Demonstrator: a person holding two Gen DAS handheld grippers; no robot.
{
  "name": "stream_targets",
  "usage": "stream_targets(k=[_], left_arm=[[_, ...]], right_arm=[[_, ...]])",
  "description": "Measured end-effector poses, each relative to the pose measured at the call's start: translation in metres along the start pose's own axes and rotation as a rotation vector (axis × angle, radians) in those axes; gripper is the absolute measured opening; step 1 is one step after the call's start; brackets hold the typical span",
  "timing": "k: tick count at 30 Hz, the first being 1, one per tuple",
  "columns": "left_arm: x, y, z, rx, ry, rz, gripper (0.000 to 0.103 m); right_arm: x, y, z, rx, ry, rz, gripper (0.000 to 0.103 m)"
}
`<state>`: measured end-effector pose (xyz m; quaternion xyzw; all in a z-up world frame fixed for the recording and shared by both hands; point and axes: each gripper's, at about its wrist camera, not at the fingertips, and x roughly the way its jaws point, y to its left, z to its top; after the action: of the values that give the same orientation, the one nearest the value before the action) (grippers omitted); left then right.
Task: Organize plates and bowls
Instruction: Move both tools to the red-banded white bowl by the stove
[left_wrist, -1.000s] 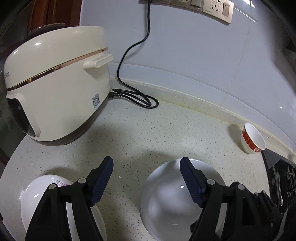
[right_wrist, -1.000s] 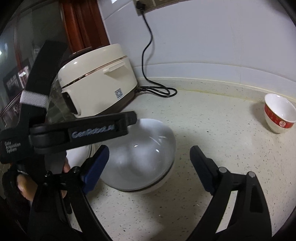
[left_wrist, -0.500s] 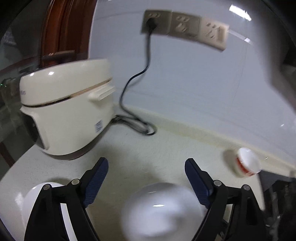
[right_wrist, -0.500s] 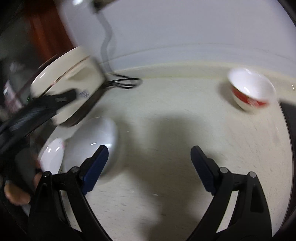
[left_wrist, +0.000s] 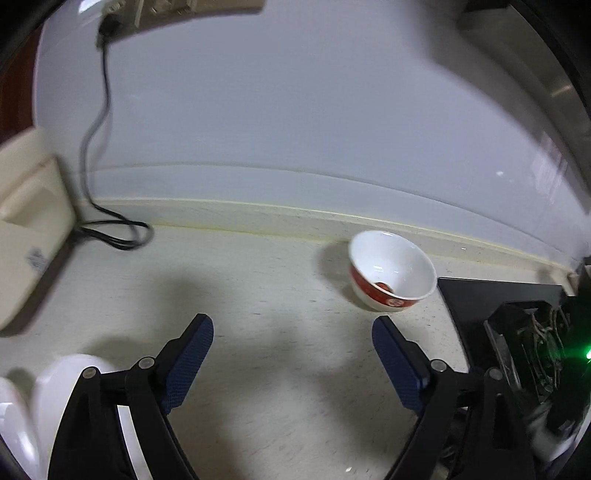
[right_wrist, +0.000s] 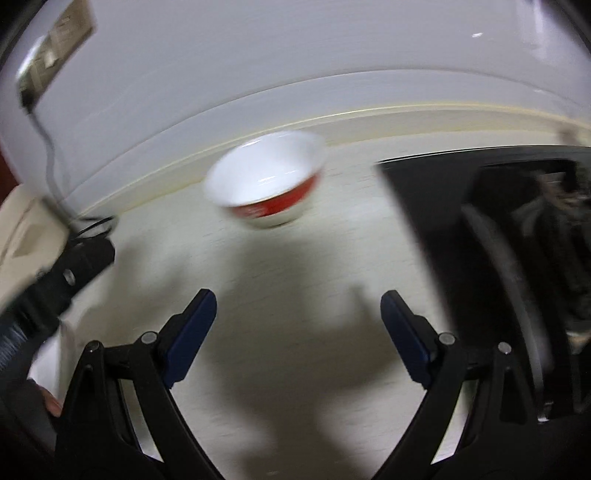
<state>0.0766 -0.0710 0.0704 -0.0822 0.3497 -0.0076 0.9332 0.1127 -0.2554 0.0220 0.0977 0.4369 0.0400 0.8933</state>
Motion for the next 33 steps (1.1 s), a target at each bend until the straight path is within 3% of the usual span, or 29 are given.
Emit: stream_targets(k=[3, 5, 8, 12, 16, 20, 26, 33], left_arm=[[0.019, 0.007, -0.010, -0.058, 0.058, -0.151, 0.089], [0.027, 0.011, -0.011, -0.068, 0.102, -0.186, 0.089], [0.027, 0.018, -0.007, -0.068, 0.089, -0.149, 0.089], [0.041, 0.005, -0.016, 0.010, 0.126, -0.076, 0.090], [0.059, -0.009, -0.026, 0.048, 0.191, -0.096, 0.090], [0.064, -0.009, -0.032, 0.071, 0.201, -0.083, 0.090], [0.067, -0.009, -0.031, 0.071, 0.200, -0.091, 0.091], [0.070, -0.006, -0.029, 0.068, 0.198, -0.085, 0.101]], right_arm=[[-0.002, -0.012, 0.003, 0.014, -0.024, -0.093, 0.092], [-0.001, -0.014, 0.005, 0.022, -0.041, -0.118, 0.092], [0.001, -0.023, 0.006, 0.038, -0.043, -0.136, 0.092], [-0.013, -0.038, 0.002, 0.127, -0.081, -0.139, 0.092], [-0.024, -0.050, 0.001, 0.202, -0.153, -0.126, 0.092], [-0.022, -0.048, 0.005, 0.207, -0.179, -0.070, 0.092], [0.006, -0.035, 0.033, 0.217, -0.103, 0.013, 0.092], [0.039, -0.027, 0.072, 0.241, 0.007, -0.001, 0.092]])
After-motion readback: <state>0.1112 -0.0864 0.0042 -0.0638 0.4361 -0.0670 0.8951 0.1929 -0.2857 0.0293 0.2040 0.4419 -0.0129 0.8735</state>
